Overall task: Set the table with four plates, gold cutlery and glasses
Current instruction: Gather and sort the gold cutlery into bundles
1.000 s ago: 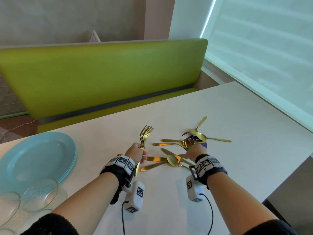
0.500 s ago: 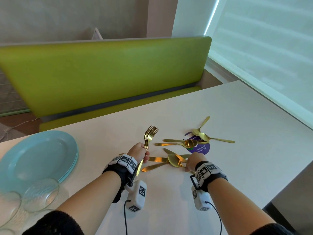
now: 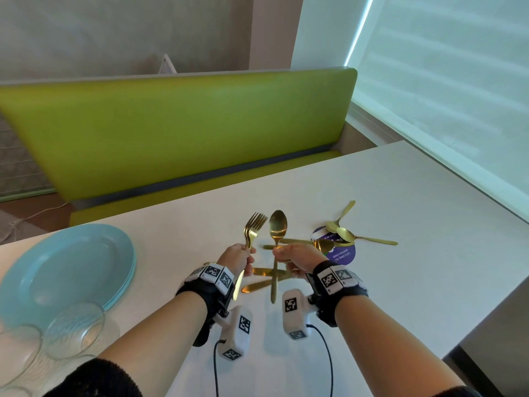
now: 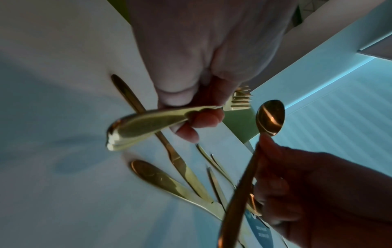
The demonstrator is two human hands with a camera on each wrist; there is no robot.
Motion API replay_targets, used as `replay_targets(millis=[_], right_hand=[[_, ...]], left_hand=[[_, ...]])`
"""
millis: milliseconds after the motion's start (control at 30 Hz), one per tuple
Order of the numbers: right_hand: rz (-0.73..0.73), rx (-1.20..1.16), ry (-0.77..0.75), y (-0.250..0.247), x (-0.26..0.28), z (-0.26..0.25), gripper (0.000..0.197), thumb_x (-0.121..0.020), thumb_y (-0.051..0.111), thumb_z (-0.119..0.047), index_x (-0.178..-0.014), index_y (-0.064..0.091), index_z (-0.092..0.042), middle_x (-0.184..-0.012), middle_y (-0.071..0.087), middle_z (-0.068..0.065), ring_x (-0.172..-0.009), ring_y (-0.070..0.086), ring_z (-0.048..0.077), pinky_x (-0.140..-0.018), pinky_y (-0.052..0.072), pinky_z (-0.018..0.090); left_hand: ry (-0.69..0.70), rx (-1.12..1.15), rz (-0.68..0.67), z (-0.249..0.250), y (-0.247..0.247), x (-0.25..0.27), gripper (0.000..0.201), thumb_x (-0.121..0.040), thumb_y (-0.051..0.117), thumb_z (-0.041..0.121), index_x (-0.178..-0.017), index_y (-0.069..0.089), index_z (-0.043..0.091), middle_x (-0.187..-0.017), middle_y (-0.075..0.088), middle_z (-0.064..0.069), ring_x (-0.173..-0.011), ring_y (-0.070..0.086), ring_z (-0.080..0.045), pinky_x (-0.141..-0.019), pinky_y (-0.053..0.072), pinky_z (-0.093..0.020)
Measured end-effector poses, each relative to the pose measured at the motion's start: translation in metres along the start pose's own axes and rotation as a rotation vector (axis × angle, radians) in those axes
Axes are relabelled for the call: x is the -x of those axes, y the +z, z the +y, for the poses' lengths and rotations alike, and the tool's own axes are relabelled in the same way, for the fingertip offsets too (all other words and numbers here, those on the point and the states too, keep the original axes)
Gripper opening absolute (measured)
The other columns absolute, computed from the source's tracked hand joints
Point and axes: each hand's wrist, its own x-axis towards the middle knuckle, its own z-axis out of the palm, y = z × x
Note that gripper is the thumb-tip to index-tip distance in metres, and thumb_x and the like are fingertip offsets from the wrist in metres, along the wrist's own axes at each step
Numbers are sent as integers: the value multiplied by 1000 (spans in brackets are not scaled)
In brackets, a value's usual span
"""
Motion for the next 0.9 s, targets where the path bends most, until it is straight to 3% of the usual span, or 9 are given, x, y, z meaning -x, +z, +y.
replay_targets(millis=[100, 167, 233, 367, 500, 600, 667, 833, 900], right_hand=[[-46, -232, -1, 15, -1, 3, 14, -88, 64, -24, -77, 63, -16, -73, 62, -4, -50, 43, 8, -50, 36, 21], [-75, -286, 2, 25, 2, 2, 15, -90, 61, -21, -77, 64, -15, -69, 63, -4, -45, 47, 6, -48, 33, 20], [-86, -255, 7, 33, 0, 3, 16, -90, 62, -25, -75, 64, -17, -70, 65, -3, -45, 53, 4, -47, 34, 20], [-82, -177, 25, 36, -6, 5, 26, -84, 67, -36, -64, 60, -21, -71, 62, 3, -52, 47, 10, -48, 36, 21], [-88, -162, 19, 34, -7, 4, 26, -87, 65, -24, -63, 60, -17, -54, 60, -3, -40, 48, 5, -44, 34, 17], [-58, -168, 9, 35, -6, 1, 22, -89, 63, -15, -68, 60, -14, -47, 58, -6, -34, 50, 2, -39, 34, 14], [-45, -156, 9, 36, -7, 0, 17, -89, 63, -15, -72, 62, -14, -47, 59, -7, -36, 52, 2, -40, 34, 14], [-37, -164, 35, 40, -13, -1, 6, -86, 65, -15, -83, 67, -10, -66, 64, 3, -51, 53, 10, -40, 32, 16], [-38, -141, 53, 42, -18, -2, 7, -85, 68, -15, -83, 67, -8, -68, 66, 6, -47, 51, 10, -37, 29, 16]], left_hand=[[0, 24, -33, 3, 1, 5, 25, -98, 34, 6, -81, 52, 9, -72, 51, -7, -57, 49, -18, -53, 45, -30], [-3, -11, -63, 4, 2, 7, 25, -98, 37, 8, -79, 53, 12, -77, 57, -8, -68, 58, -24, -64, 51, -37], [-8, -70, -95, 4, 2, 11, 23, -98, 41, 12, -79, 54, 15, -81, 61, -10, -80, 62, -30, -74, 54, -43], [-20, -99, -116, 4, 2, 14, 23, -99, 40, 13, -79, 53, 15, -78, 62, -12, -70, 63, -27, -80, 55, -47], [-22, -131, -118, 1, 1, 11, 20, -97, 43, 13, -81, 55, 16, -80, 62, -16, -82, 63, -34, -89, 51, -57], [-14, -160, -135, -3, 0, 4, 13, -93, 46, 13, -92, 59, 12, -94, 62, -20, -92, 63, -35, -92, 50, -56], [-12, -156, -143, 0, -1, 7, 15, -92, 46, 10, -87, 58, 16, -93, 64, -22, -93, 64, -40, -93, 50, -56], [-10, -225, -173, -9, -5, -5, 21, -87, 49, 4, -83, 58, 23, -90, 66, -19, -96, 66, -41, -93, 50, -55], [-9, -239, -153, -5, -5, 0, 20, -87, 49, 2, -84, 57, 21, -80, 65, -14, -80, 67, -33, -89, 54, -49]])
